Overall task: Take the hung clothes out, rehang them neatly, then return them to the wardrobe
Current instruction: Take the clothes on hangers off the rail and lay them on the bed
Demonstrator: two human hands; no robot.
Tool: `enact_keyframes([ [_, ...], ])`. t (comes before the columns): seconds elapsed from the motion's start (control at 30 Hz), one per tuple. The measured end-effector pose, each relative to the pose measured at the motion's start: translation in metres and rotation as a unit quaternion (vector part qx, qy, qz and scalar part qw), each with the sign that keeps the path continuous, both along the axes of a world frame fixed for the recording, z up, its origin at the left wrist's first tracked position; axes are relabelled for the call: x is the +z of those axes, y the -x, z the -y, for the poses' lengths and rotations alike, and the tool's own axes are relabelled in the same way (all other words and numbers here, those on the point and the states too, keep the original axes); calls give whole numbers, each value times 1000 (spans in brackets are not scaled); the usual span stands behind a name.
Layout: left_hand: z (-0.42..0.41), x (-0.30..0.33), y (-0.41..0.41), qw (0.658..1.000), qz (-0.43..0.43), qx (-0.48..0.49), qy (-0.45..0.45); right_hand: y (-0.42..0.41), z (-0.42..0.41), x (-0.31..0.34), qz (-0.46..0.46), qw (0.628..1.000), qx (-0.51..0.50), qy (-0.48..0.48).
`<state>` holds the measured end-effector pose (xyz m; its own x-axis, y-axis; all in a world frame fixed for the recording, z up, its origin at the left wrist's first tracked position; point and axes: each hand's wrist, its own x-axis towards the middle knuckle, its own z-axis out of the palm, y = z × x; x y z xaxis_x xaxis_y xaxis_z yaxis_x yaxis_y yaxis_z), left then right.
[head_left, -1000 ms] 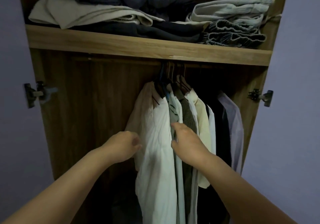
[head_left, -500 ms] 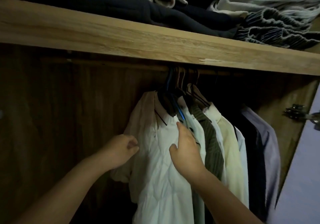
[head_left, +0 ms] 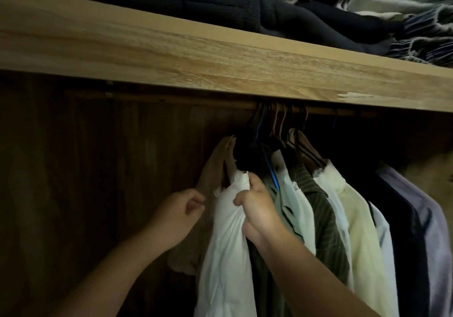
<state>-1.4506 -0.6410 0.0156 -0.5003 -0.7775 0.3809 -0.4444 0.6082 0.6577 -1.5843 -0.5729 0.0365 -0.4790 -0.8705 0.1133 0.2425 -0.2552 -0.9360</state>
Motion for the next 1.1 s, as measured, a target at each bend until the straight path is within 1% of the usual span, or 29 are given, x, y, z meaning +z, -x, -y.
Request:
enact_keyframes([
  [0.17, 4, 12, -11, 999, -36, 11, 22, 1, -6, 25, 41, 994, 51, 88],
  [0.33, 1, 18, -9, 996, -76, 32, 41, 4, -39, 26, 32, 990, 89, 102],
  [0.43, 0, 18, -6, 995, -82, 41, 42, 9, -68, 14, -11, 992, 102, 76],
  [0.53, -4, 22, -4, 995, -55, 57, 59, 18, -104, 5, -46, 996, 75, 23],
  [0.63, -15, 26, 0, 993, -30, 76, 84, 26, -145, 2, -69, 991, 112, 3],
  [0.73, -40, 22, 6, 993, -19, 54, 106, 35, -192, 4, -134, 984, 110, -29],
  [0.87, -80, 13, 16, 991, 8, 33, 126, 45, -254, 2, -186, 972, 128, -64],
  [1.0, -126, 4, 21, 983, 38, 17, 178, 55, -316, 1, -230, 958, 144, -93],
  [1.1, -165, -7, 17, 989, 28, -7, 148, 63, -362, 0, -267, 943, 138, -140],
])
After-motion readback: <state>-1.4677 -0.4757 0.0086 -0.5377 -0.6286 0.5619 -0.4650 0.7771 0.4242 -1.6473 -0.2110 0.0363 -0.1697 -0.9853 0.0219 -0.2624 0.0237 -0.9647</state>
